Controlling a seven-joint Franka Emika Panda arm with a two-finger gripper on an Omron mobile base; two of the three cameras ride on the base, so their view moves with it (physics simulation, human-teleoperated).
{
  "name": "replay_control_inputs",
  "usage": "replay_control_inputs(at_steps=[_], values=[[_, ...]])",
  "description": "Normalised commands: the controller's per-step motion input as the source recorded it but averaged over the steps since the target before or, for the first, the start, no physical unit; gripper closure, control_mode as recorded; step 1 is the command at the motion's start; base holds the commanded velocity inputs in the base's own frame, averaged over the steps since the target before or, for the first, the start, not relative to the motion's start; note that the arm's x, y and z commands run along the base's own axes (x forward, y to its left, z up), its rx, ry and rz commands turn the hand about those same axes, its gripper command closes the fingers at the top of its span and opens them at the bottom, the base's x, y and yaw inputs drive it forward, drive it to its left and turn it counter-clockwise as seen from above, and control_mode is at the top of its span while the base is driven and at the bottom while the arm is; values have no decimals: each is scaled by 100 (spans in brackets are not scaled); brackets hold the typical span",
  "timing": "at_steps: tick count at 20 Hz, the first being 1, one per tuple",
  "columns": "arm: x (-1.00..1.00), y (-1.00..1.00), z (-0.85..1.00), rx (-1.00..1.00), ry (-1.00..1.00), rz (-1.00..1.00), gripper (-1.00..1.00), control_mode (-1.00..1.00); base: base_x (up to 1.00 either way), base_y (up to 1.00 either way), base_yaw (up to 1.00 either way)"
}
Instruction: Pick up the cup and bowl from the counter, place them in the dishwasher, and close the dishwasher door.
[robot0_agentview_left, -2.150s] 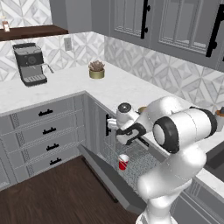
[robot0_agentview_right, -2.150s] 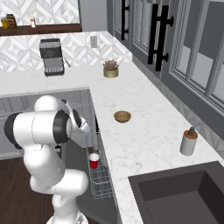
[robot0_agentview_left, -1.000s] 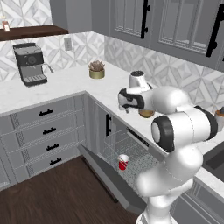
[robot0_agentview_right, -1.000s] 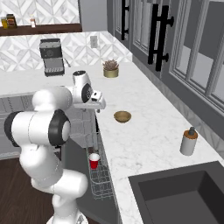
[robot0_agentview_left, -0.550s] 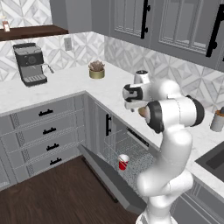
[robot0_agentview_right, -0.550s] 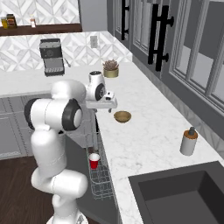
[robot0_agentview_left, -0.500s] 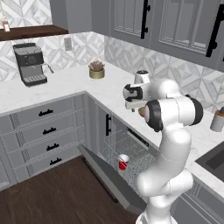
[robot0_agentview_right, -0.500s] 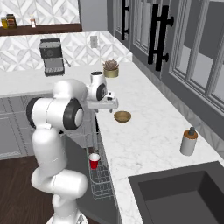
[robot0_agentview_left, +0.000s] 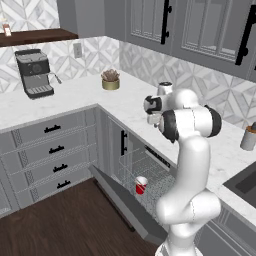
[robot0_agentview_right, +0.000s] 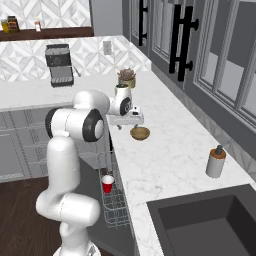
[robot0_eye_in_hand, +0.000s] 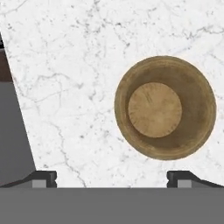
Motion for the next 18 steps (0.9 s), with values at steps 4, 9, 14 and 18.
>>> replay_control_inputs(at_steps=[4, 9, 14, 18], values=[[34, -13, -35, 0, 10, 0, -100, -100, 0, 0, 0], [28, -25, -25, 0, 9, 2, -100, -100, 0, 0, 0], [21, -11, -25, 0, 4, 4, -100, -100, 0, 0, 0], [0, -7, -36, 0, 0, 7, -100, -100, 0, 0, 0]])
